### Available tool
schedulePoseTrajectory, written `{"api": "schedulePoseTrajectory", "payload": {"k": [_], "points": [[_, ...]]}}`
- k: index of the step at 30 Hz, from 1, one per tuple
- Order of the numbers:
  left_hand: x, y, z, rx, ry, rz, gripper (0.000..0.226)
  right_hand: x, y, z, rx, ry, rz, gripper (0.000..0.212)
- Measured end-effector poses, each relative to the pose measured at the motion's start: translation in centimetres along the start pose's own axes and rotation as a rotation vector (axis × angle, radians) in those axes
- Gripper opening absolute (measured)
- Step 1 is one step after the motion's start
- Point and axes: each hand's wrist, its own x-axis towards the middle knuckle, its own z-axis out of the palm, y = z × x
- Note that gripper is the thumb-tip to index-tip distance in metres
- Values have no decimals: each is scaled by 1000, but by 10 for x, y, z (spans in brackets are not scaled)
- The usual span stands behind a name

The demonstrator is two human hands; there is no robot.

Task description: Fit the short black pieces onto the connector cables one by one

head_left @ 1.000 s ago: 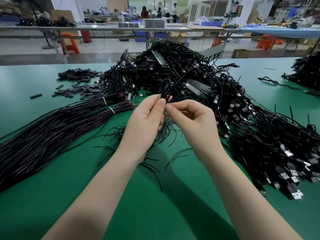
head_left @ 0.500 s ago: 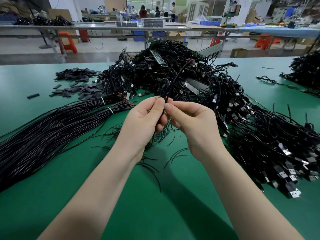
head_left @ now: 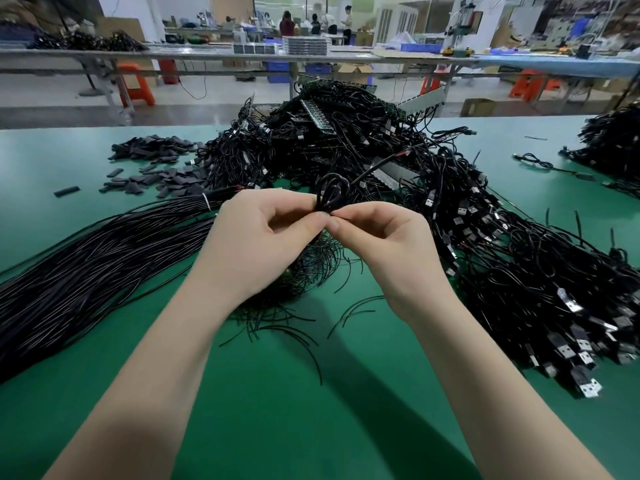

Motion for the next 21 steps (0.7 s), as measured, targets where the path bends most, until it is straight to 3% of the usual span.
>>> {"api": "schedulePoseTrajectory", "payload": {"k": [6, 12, 15, 21], "points": [[1, -1, -9, -63, -10, -87, 15, 0, -2, 0, -70, -58, -77, 15], [3, -3, -5, -66, 75, -132, 11, -1, 1, 7, -143, 35, -189, 9], [3, -1, -3, -149, 32, -177, 15, -1, 0, 5, -389, 59, -422, 6], [3, 5, -10, -382, -134, -455, 15, 0, 2, 6, -856, 73, -977, 13]]}}
